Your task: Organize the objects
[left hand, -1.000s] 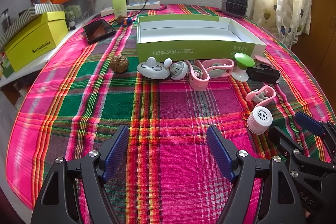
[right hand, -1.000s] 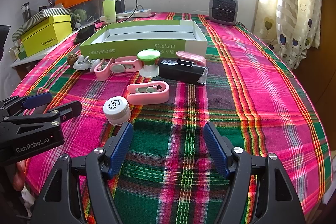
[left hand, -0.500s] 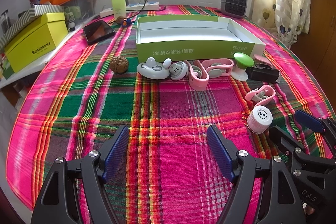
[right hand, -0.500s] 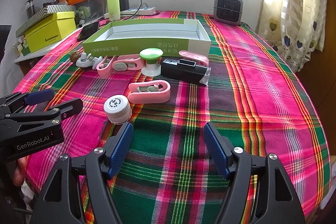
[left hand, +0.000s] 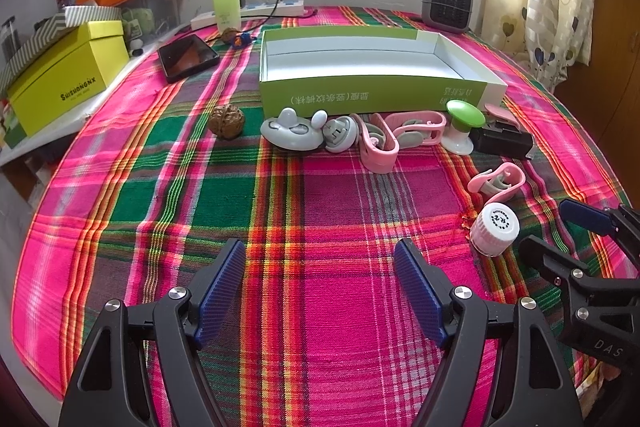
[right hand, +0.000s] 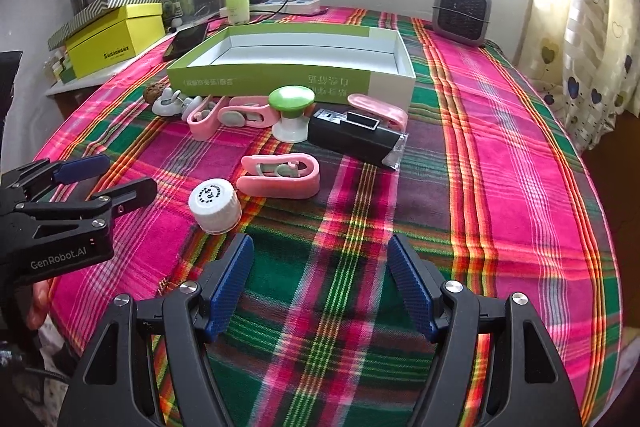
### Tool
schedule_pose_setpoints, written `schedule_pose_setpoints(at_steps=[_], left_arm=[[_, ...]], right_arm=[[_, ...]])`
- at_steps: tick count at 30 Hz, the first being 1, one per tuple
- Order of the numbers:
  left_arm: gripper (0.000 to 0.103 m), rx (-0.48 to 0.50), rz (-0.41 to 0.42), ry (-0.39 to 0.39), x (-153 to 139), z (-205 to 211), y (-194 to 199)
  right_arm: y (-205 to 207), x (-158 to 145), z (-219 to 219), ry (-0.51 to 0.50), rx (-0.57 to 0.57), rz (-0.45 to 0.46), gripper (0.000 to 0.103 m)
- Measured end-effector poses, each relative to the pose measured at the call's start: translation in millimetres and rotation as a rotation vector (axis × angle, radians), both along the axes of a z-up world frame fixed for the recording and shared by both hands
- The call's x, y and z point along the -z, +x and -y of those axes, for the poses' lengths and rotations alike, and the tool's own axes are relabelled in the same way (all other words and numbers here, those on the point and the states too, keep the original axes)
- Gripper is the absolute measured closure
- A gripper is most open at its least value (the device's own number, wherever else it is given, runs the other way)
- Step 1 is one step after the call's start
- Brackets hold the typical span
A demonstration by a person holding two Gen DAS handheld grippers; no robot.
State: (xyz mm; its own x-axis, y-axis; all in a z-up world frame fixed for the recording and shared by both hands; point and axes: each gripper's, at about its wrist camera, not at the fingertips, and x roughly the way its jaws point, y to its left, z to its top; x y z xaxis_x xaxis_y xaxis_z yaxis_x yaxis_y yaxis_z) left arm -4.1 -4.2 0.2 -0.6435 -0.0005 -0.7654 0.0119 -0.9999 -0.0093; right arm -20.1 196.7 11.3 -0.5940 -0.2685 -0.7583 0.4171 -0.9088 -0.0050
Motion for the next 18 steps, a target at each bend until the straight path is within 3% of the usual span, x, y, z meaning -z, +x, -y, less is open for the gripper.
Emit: schedule_pose_setpoints(at_steps=[5,11,18], left_arm=[[0.027,0.005,0.002,0.004,0.0,-1.8,0.2],[0.027,0.024,0.000,0.009,-0.4,-4.5,3.7],[0.027,0.031,0.007,0.024,-1.4,-2.4,5.9]], right_arm=[[-9.7,-5.9,-4.9,-0.023,-0.046,-0.006,0.033],[-21.0,-15.5,8.5,0.034,-0.172,-0.060,0.033],[-39.8,-10.9,17.9,0.050,-0.287,-0.026,0.033]])
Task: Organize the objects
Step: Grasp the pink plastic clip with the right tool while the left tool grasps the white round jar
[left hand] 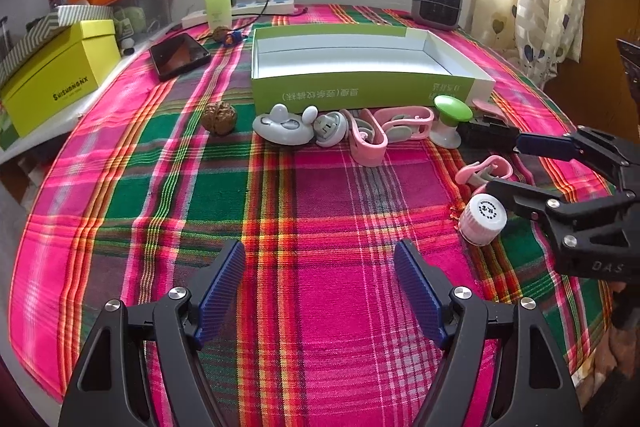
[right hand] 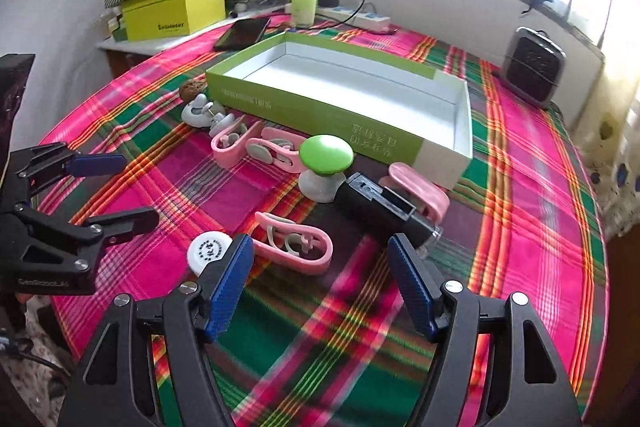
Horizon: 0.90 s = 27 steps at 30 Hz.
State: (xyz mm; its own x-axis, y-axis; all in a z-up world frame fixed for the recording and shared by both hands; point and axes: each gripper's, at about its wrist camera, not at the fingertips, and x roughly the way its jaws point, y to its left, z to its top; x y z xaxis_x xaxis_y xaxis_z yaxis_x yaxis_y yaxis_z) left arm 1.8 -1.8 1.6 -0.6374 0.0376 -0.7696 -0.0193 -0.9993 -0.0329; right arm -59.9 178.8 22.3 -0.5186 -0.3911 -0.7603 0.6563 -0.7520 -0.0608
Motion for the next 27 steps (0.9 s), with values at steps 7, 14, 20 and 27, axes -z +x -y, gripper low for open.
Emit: schedule_pose_setpoints(at_steps=[7,14,20,27], left_arm=[[0.027,-0.002,0.006,0.011,-0.7,0.4,1.0],[0.027,0.008,0.012,0.035,-1.7,-2.5,2.9],[0.027,0.033,0.015,0.062,-4.8,-6.8,3.4],[0.027,0.143,-0.023,0.095,-16.2,-24.2,6.7]], right_arm=[[-8.1,3.7,2.1,-0.019,-0.051,0.037,0.037],[-8.6,8.4,0.1,-0.028,-0.028,0.069,0.066],[-3.1,7.7,-6.1,-0.049,0.007,0.071,0.079],[7.8,8.4,-26.1,-0.117,0.105,0.088,0.080]])
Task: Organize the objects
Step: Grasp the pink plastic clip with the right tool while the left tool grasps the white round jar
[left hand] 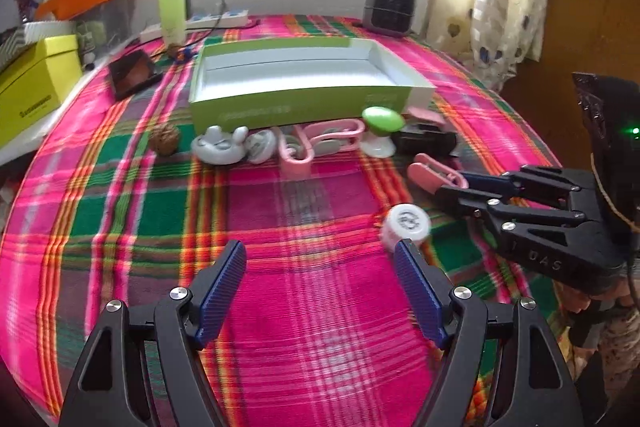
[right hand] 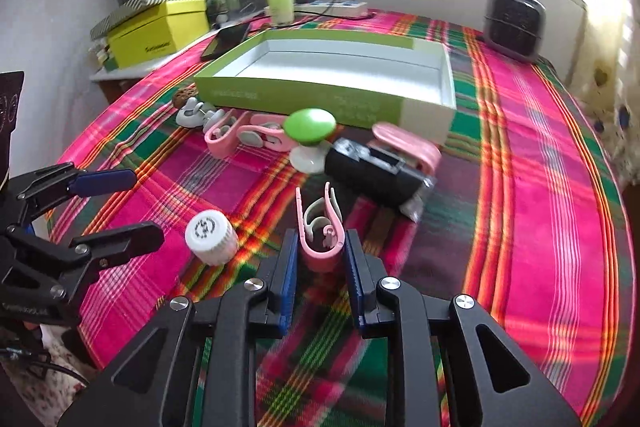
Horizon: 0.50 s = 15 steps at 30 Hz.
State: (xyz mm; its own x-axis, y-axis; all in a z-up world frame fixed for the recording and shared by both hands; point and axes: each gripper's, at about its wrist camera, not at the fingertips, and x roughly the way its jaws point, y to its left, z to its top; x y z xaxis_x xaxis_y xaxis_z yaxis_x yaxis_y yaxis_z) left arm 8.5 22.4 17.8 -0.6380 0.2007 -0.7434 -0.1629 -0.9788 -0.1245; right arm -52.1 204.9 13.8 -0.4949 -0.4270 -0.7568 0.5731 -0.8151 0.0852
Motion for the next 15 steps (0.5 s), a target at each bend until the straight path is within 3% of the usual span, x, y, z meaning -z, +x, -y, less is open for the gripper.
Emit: schedule_pose_setpoints(at_steps=[9,15], left_arm=[[0.033,0.098,0.003,-0.006,2.4,-27.1,-8.8],[0.048,0.118,0.015,-0.032,8.4,-36.4,-14.8]], right_arm=[[14.5,-2.6,-11.4,-0.024,0.061,-0.004,0.080],[18.5,-4.8,-15.3,-0.034,0.076,-0.014,0.080]])
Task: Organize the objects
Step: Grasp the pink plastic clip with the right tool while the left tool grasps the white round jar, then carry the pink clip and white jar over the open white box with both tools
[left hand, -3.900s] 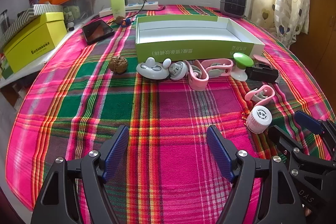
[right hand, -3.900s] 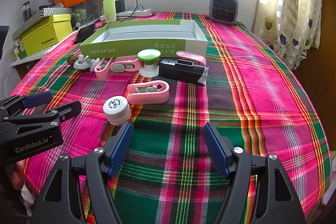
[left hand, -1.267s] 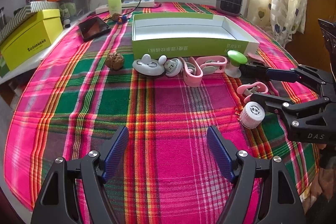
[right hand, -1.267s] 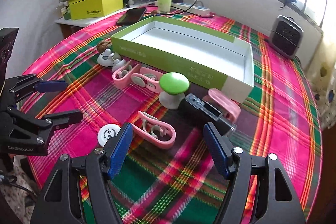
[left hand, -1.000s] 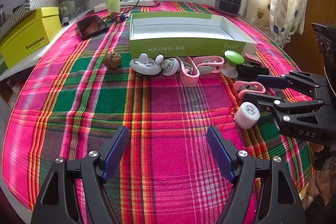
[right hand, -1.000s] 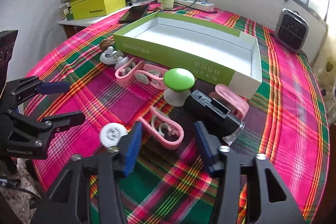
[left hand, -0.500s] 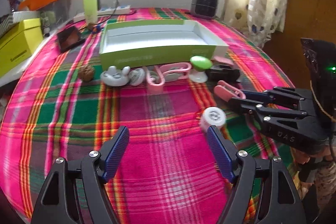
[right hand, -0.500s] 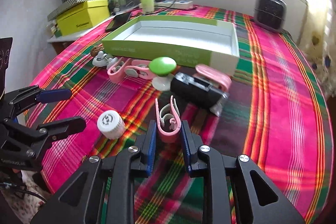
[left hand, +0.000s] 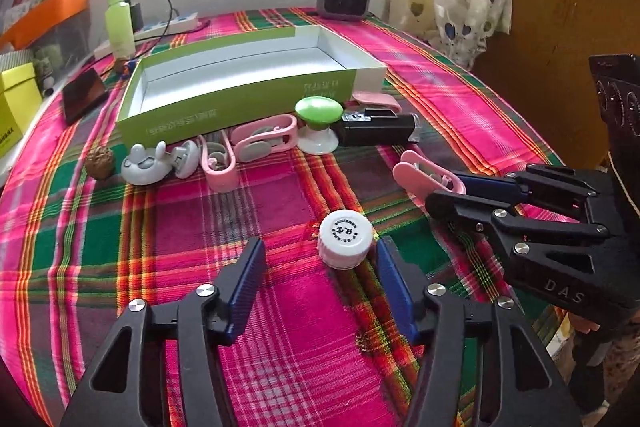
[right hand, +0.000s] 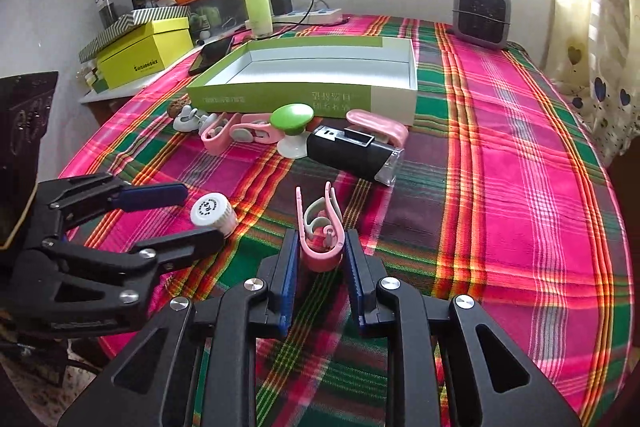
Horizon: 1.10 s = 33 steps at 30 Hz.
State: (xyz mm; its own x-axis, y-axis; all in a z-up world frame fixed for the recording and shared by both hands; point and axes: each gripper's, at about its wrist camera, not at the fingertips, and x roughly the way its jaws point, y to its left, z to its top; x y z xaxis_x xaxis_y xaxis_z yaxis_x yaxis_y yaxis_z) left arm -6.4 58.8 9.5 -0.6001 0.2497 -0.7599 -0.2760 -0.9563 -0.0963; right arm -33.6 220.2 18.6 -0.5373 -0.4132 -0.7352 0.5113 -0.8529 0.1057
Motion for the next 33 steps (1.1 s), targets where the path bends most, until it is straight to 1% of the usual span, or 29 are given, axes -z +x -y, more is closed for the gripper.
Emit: schedule_pose_setpoints(at_steps=[4,8,12,22,29,33], left_arm=[[0.059,0.005,-0.010,-0.014,1.0,-2.0,-1.6],[0.067,0.000,-0.008,-0.007,0.8,-0.2,-4.1],[0.077,-0.002,-0.007,-0.006,0.9,-0.3,-5.5],[0.077,-0.019,-0.003,0.008,-0.7,6.8,-13.0],[0.077,-0.039,-0.029,0.010,-13.3,15.0,-19.3],[0.077,-0.057,-0.050,0.004,-21.8,20.9,-26.9]], right_arm=[[0.8,2.2,1.8,-0.004,-0.005,0.006,0.080],[1.6,3.5,2.8,-0.012,-0.003,0.009,0.080],[1.9,2.4,3.8,-0.016,-0.002,0.006,0.080],[-1.0,-2.9,8.3,-0.030,-0.003,0.000,0.080],[-3.1,-14.7,14.4,-0.047,-0.019,-0.028,0.080],[-11.7,-23.6,18.2,-0.056,-0.017,-0.046,0.080]])
